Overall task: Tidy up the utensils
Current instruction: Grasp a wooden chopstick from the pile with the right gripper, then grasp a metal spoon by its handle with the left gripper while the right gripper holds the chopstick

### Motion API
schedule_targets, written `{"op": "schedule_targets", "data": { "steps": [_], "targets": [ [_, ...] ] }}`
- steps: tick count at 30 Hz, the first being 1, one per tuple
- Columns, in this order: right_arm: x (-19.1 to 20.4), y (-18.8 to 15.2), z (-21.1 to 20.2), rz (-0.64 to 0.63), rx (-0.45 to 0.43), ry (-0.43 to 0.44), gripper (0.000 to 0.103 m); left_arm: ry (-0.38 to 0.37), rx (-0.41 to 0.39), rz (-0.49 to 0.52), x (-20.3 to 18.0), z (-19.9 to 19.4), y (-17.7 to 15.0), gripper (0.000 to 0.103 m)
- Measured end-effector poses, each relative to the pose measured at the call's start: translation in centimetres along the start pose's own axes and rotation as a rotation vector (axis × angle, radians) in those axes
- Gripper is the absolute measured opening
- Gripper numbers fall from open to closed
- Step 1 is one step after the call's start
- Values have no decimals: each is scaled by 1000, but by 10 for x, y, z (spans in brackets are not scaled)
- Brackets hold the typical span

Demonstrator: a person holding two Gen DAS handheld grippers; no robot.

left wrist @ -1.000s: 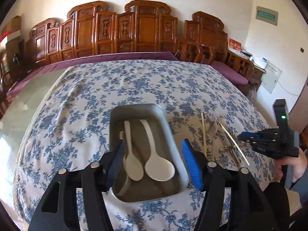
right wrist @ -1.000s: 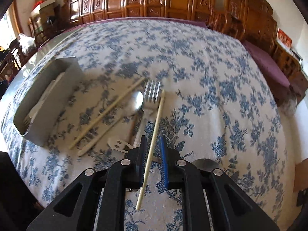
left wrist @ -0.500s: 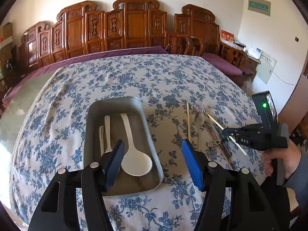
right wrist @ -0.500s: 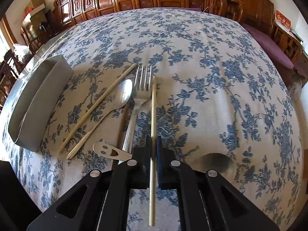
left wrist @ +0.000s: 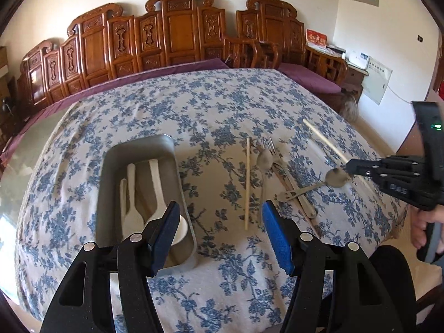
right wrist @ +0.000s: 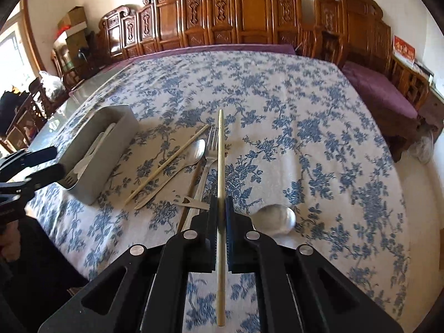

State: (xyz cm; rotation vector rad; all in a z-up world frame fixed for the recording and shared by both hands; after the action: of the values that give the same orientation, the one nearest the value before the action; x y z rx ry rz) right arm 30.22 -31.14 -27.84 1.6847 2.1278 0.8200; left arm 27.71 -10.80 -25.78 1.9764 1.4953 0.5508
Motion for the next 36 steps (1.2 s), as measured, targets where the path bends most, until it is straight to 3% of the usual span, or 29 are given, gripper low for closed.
{"op": "schedule_targets", "data": {
  "steps": [10, 15, 20, 36],
  "targets": [
    [-24, -7, -10, 10, -30, -3, 6, -24, 92, 54, -37, 52, 6, 59],
    [-39, -8, -3, 48, -22, 0, 6, -50, 139, 57, -50, 94, 17, 46],
    [-48, -12, 4, 69, -10, 3, 6, -69, 170, 57, -59, 133, 29, 44],
    [-51, -11, 0, 92, -17, 24, 6, -122, 219, 18, -75, 184, 45, 43]
  ]
}}
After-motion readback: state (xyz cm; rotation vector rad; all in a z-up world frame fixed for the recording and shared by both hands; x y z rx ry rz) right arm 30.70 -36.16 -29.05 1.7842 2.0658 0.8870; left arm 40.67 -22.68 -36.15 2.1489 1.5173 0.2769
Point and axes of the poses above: each gripper's, at about its wrist camera, not at the fingertips, and z roughly the way its jaws point, x to its left, y to its top, the point moved 10 cm from there along z, roughly the way its jaws point, and after that the axes turned 1 degree about y, right-handed, at the moved point
